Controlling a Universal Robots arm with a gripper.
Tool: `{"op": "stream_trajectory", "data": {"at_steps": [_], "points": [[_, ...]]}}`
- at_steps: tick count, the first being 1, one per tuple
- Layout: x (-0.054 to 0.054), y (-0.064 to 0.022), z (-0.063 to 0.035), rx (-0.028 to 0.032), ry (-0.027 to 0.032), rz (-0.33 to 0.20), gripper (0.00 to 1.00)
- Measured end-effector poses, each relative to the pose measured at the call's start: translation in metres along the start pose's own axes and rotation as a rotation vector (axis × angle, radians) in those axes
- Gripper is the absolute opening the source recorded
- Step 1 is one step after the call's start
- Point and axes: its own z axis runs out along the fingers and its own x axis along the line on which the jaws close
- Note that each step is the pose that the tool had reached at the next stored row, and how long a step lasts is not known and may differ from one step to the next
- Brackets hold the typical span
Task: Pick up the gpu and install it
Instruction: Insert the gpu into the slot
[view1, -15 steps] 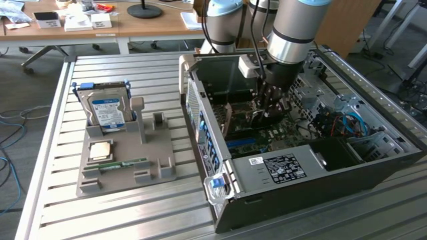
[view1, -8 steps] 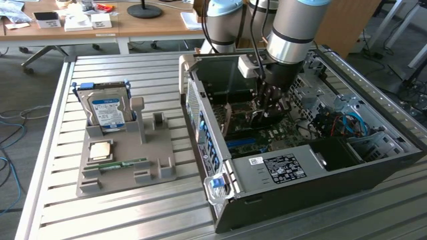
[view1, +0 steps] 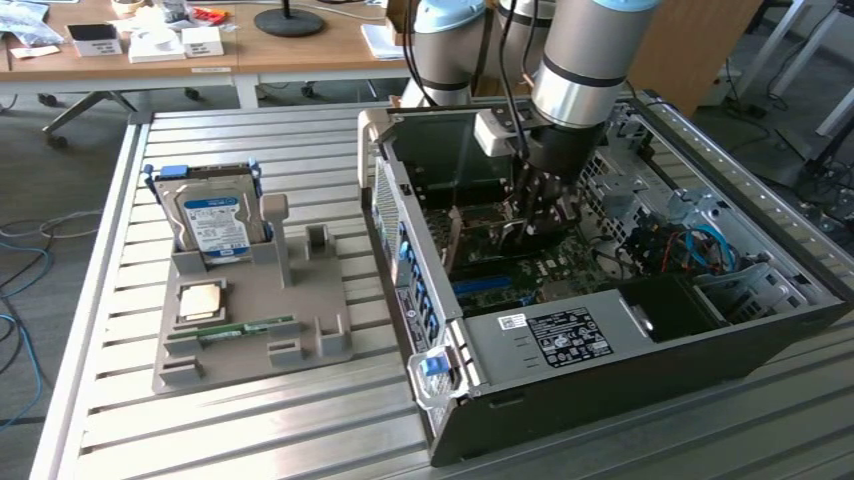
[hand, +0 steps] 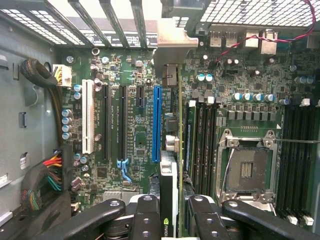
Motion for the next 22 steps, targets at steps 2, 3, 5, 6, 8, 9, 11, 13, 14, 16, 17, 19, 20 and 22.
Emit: {"op": "stream_trajectory", "data": {"at_steps": [2, 3, 5, 6, 8, 9, 11, 13, 14, 16, 17, 19, 20, 22], "points": [[0.0001, 0.0001, 0.0000, -0.0001, 0.0000, 0.000, 0.27], [0.0003, 0.0002, -0.0001, -0.0001, 0.0000, 0.000, 0.27], [0.0008, 0.0004, -0.0001, -0.0001, 0.0000, 0.000, 0.27], [0.0011, 0.0004, -0.0001, -0.0001, 0.0000, 0.000, 0.27], [0.0020, 0.0004, -0.0001, -0.0001, 0.0000, 0.000, 0.27], [0.0026, 0.0004, -0.0001, -0.0001, 0.0001, 0.000, 0.27], [0.0036, 0.0005, -0.0001, 0.0000, 0.0000, 0.000, 0.27], [0.0049, 0.0006, -0.0002, 0.0000, 0.0001, 0.000, 0.27], [0.0055, 0.0008, -0.0002, 0.0000, 0.0001, 0.000, 0.27], [0.0070, 0.0015, -0.0002, -0.0001, 0.0000, 0.000, 0.27], [0.0078, 0.0018, -0.0002, -0.0001, 0.0001, 0.000, 0.27], [0.0092, 0.0025, -0.0003, 0.0000, 0.0000, 0.000, 0.27], [0.0094, 0.0032, -0.0003, -0.0001, 0.0001, 0.000, 0.27], [0.0095, 0.0054, -0.0003, 0.0000, 0.0000, 0.000, 0.27]]}}
